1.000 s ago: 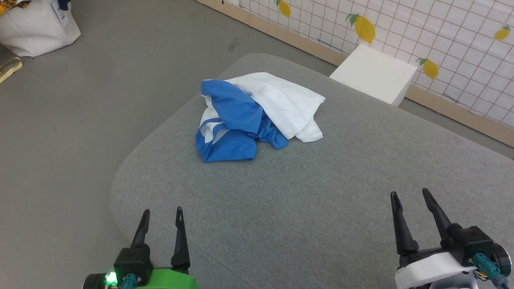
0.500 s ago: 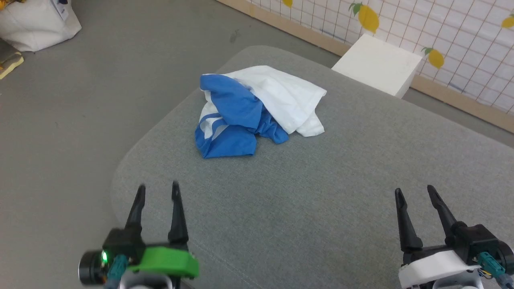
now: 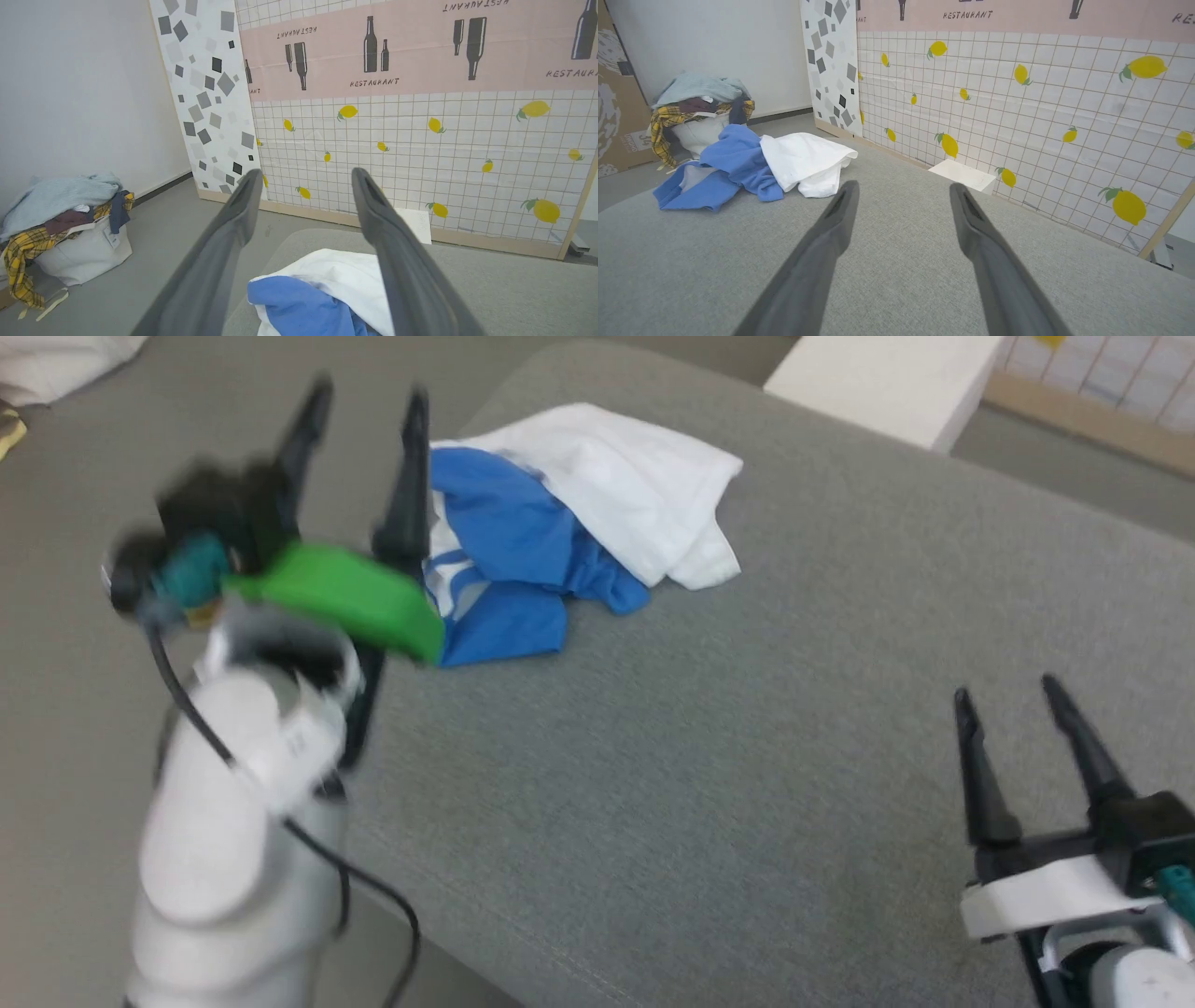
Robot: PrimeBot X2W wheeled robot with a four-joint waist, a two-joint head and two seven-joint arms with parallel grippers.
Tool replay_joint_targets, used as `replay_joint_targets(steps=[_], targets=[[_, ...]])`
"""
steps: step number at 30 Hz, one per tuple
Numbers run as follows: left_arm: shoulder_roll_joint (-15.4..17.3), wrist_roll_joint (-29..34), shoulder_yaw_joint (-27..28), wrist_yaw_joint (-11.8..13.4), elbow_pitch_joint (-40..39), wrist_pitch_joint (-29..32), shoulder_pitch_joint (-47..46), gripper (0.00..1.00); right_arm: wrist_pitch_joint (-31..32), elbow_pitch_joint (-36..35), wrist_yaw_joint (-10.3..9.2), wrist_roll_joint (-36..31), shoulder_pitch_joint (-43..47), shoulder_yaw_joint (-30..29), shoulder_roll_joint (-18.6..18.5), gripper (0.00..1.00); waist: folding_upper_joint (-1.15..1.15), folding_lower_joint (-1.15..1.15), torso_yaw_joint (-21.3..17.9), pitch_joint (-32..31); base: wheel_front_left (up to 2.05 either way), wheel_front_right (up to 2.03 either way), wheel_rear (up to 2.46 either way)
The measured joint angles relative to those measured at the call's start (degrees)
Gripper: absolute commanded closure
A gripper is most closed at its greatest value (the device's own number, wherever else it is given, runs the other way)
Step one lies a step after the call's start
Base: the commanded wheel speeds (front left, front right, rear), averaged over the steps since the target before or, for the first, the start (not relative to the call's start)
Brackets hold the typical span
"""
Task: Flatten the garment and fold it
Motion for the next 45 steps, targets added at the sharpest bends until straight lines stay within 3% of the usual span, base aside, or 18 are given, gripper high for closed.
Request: replay_joint_targets(steps=[6, 14, 20, 36, 37, 38, 39, 45], targets=[[2.8, -1.25, 1.51, -1.72, 6.36, 6.77, -10.96, 0.0, 2.76, -6.68, 0.0, 0.12, -2.1, 0.14, -3.68, 0.0, 0.0, 0.0, -1.83, 5.93, 0.0, 0.0, 0.0], [5.36, -4.22, 3.42, -2.34, 14.96, 14.39, -17.11, 0.0, 5.05, -13.61, 0.0, 1.24, -5.22, 0.01, -7.06, 0.0, 0.0, 0.01, -5.47, 13.6, 0.0, 0.0, 0.0], [7.39, -3.89, 3.96, -0.37, 19.46, 19.12, -18.13, 0.0, 6.25, -16.16, -0.01, 2.24, -6.1, -0.33, -8.64, 0.0, 0.0, 0.01, -8.81, 18.93, 0.0, 0.0, 0.0], [8.61, -6.48, 7.25, 6.04, 26.28, 30.76, -15.93, 0.0, 6.57, -17.59, -0.01, 3.74, -6.9, -1.29, -9.95, 0.0, 0.0, 0.01, -15.88, 26.66, 0.0, 0.0, 0.0], [8.88, -6.47, 7.4, 6.22, 26.19, 30.44, -15.83, 0.25, 6.57, -17.53, -0.01, 3.79, -7.08, -1.31, -9.96, 0.0, 0.0, 0.01, -16.18, 26.82, 0.0, 0.0, 0.0], [9.17, -6.43, 7.37, 6.22, 26.13, 29.83, -15.69, 0.96, 6.57, -17.47, -0.01, 3.83, -7.22, -1.34, -9.96, 0.0, 0.0, 0.0, -16.39, 26.9, 0.0, 0.0, 0.0], [9.46, -6.39, 7.42, 6.21, 26.05, 28.87, -15.58, 1.0, 6.57, -17.34, -0.01, 3.94, -7.31, -1.44, -9.96, 0.0, 0.0, 0.01, -16.61, 26.93, 0.0, 0.0, 0.0], [9.73, -6.65, 7.69, 5.61, 26.76, 23.48, -15.57, 1.0, 5.95, -15.84, -0.01, 4.2, -7.57, -1.41, -9.35, 0.0, 0.0, 0.01, -16.89, 25.2, 0.0, 0.0, 0.0]])
